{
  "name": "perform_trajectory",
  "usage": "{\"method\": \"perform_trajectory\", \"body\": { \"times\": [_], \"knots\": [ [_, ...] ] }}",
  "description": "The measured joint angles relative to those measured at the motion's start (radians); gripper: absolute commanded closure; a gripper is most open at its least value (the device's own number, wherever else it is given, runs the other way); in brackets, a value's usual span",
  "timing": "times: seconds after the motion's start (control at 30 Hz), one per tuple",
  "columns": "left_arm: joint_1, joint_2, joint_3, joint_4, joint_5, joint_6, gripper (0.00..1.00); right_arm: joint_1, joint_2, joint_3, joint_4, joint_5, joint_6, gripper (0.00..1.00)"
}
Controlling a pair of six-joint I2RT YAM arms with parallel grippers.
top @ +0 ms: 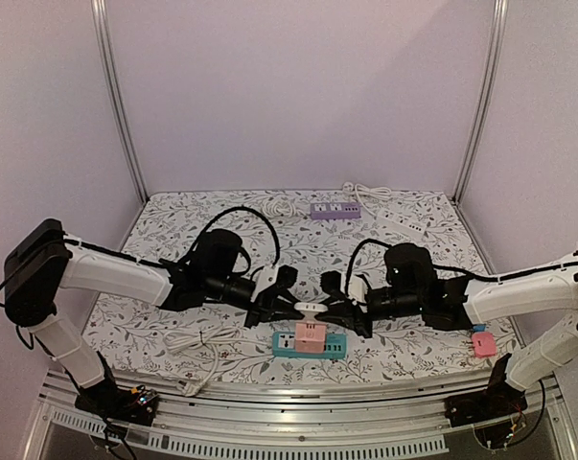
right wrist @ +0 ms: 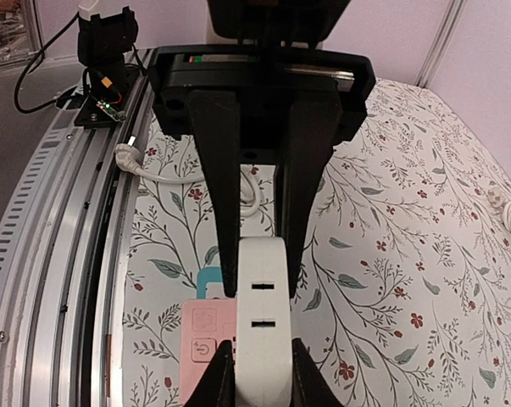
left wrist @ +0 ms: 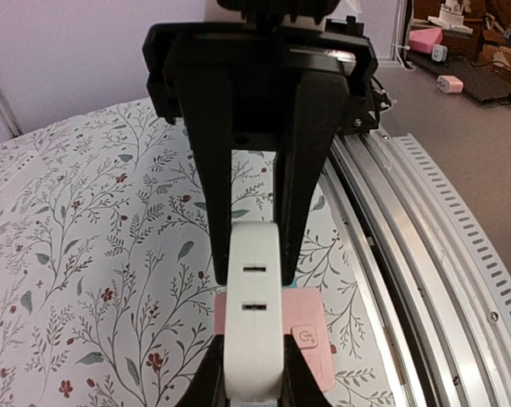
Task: Insert the plug
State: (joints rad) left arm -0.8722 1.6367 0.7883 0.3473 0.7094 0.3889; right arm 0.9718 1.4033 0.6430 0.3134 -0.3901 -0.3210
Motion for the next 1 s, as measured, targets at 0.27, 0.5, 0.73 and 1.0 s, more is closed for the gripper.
{"method": "perform_trajectory", "body": {
  "times": [0.27,0.5,0.73,1.0],
  "knots": [
    [-0.023,-0.014,-0.013,0.008,-0.060,0.012,1.00,-0.010,0.006,0.000,-0.001,-0.009,0.012,0.91],
    [-0.040,-0.040,-0.024,-0.014,-0.092,0.011,1.00,-0.010,0.010,0.000,-0.002,-0.035,0.001,0.94],
    [-0.052,-0.056,-0.026,-0.044,-0.094,-0.003,1.00,0.004,0.001,0.000,-0.022,-0.037,0.010,0.94],
    [-0.061,-0.066,-0.030,-0.056,-0.093,-0.023,0.76,0.015,-0.010,0.003,-0.046,-0.037,0.034,1.00]
  ]
}}
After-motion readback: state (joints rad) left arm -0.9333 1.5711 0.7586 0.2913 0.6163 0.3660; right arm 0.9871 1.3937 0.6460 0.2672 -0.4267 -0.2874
